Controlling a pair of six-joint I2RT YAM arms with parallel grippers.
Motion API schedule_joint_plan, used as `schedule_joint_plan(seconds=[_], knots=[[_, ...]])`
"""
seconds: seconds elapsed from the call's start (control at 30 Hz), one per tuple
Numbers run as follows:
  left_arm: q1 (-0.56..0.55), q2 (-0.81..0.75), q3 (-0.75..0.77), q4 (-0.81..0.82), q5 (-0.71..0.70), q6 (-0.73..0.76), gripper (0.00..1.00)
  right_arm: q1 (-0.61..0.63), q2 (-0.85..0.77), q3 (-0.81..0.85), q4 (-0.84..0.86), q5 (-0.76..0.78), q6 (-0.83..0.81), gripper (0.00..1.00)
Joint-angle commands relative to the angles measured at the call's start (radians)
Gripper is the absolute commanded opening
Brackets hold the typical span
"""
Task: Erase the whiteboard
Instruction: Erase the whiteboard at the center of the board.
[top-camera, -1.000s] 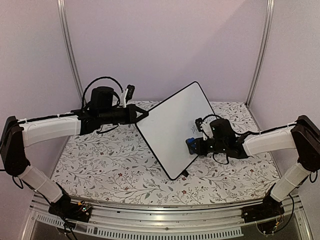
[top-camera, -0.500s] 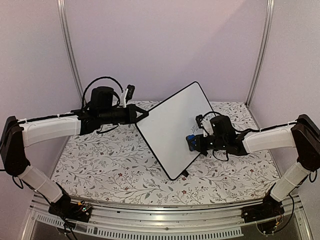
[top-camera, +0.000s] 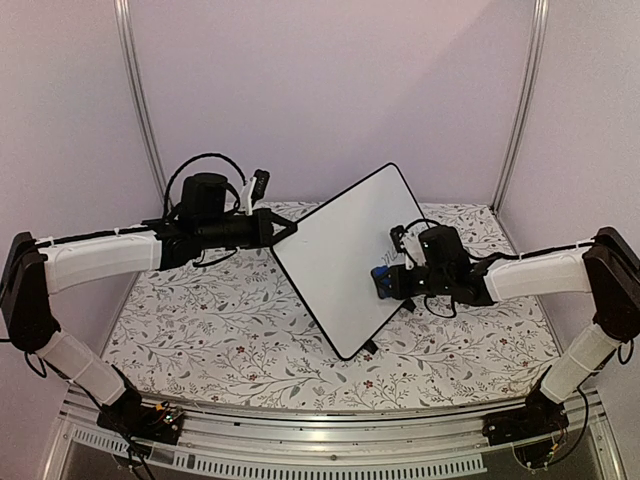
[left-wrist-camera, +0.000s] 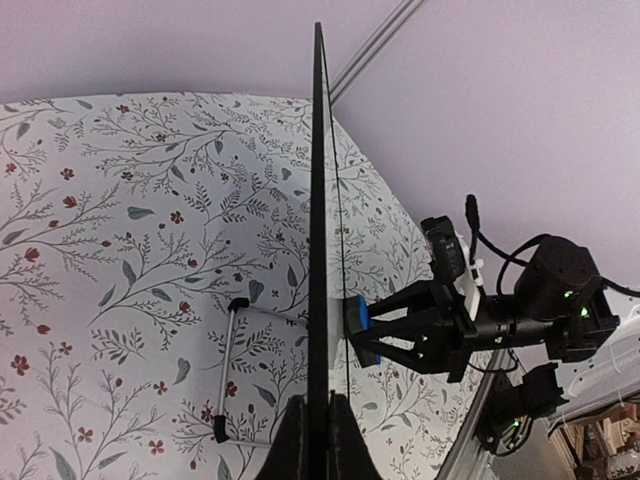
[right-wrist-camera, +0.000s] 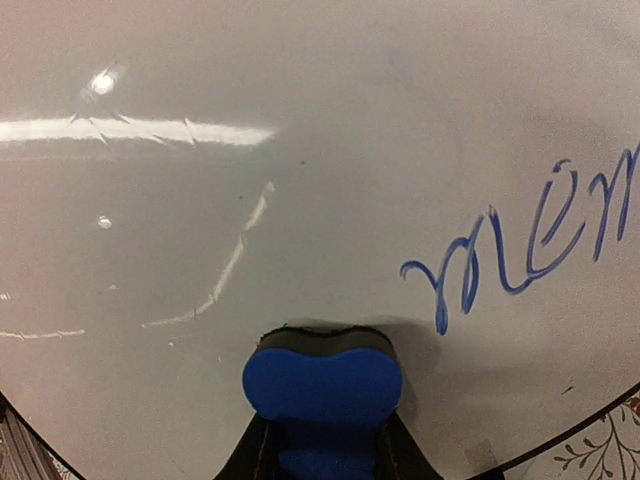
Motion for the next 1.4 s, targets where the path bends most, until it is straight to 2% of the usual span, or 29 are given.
schedule_joint_plan(seconds=[0.0, 0.4, 0.8, 1.17, 1.37], knots=[[-0.021, -0.020, -0.011, 0.006, 0.053, 0.039, 0.00, -0.014, 0.038, 0.078, -0.020, 0.005, -0.021, 0.15], [-0.022, -0.033, -0.011, 0.009, 0.060, 0.035, 0.00, -0.015, 0.012, -0.090, 0.037, -0.026, 0.052, 0.15], [-0.022, -0.030, -0.014, 0.009, 0.054, 0.036, 0.00, -0.016, 0.016, 0.052, -0.016, 0.002, 0.002, 0.15], [-0.022, -0.036, -0.012, 0.009, 0.057, 0.037, 0.00, -0.016, 0.007, -0.111, 0.055, -0.026, 0.058, 0.15], [-0.022, -0.033, -0.013, 0.009, 0.058, 0.035, 0.00, -0.016, 0.001, -0.107, 0.058, -0.027, 0.060, 0.15]])
